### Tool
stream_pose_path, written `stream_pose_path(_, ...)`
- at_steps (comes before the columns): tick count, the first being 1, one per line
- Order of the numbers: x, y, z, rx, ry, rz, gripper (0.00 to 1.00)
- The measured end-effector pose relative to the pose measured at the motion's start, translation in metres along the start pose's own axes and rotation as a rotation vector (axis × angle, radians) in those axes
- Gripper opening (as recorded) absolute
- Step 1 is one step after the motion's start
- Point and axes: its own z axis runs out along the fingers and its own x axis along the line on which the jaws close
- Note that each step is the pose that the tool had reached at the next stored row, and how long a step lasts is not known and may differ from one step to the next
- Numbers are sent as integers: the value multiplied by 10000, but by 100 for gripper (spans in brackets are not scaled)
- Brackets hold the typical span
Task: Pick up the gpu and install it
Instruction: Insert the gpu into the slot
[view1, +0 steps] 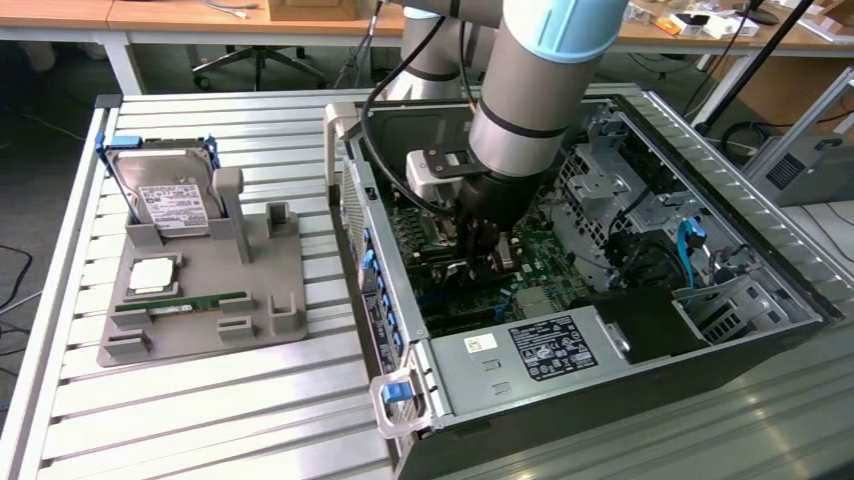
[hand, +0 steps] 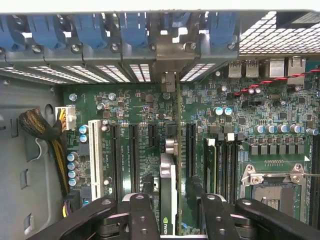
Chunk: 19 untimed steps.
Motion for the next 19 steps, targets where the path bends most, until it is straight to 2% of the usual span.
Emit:
stream_pose_path(3, 0, 0, -18, -2, 21, -2, 40)
stream_pose_path(5, -5, 0, -80, 0, 20, -1, 40)
stream_pose_path(6, -9, 0, -123, 1, 24, 1, 40)
stream_pose_path(8, -35, -2, -315, 5, 65, -1, 40)
stream_pose_path(9, -44, -2, -358, 6, 91, -1, 40)
stream_pose_path(10, -51, -2, -370, 7, 107, -1, 39)
stream_pose_path(12, -57, -19, -371, -5, 128, -21, 26)
stream_pose_path(13, -58, -45, -367, -26, 129, -37, 26)
stream_pose_path(15, -59, -129, -360, -87, 131, -59, 14)
stream_pose_path(19, -62, -346, -339, -263, 132, -103, 11)
